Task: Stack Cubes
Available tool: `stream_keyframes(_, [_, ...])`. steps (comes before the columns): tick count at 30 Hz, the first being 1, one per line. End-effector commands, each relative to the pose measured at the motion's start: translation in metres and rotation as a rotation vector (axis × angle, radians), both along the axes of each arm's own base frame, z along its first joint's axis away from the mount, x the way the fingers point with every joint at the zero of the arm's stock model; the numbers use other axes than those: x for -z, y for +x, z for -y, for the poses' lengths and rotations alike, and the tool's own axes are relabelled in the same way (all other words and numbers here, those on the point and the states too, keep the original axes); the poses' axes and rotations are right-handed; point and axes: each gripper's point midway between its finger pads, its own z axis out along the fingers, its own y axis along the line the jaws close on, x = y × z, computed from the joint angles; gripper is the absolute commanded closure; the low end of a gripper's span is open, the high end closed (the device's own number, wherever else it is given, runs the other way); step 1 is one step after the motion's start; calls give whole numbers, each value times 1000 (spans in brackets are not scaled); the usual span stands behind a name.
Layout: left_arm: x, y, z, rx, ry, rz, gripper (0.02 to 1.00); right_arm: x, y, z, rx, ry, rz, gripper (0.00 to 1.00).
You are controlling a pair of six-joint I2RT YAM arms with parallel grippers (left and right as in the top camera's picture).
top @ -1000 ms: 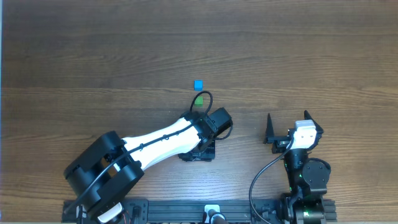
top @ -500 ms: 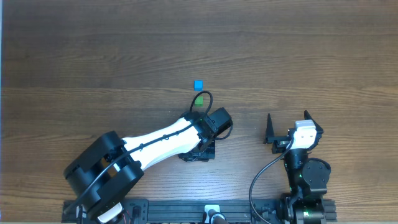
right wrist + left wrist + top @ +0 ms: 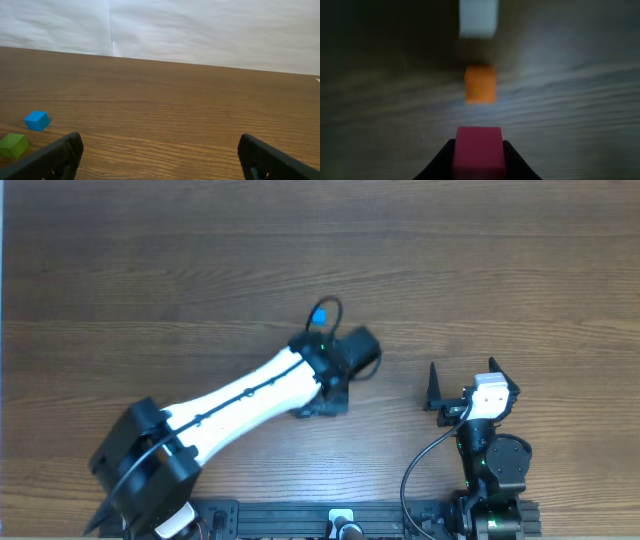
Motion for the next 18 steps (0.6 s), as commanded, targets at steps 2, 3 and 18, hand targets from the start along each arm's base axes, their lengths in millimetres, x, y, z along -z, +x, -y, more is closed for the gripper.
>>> stream_keyframes(2, [-41,41,-3,24,-56,106,980,1,0,0,2,-5,3,9])
stream_keyframes(3, [-44,45,-5,15,-60,109,978,1,0,0,2,-5,4,9])
stream_keyframes(18, [-22,75,-8,33,-34,32,980,1,0,0,2,-5,3,7])
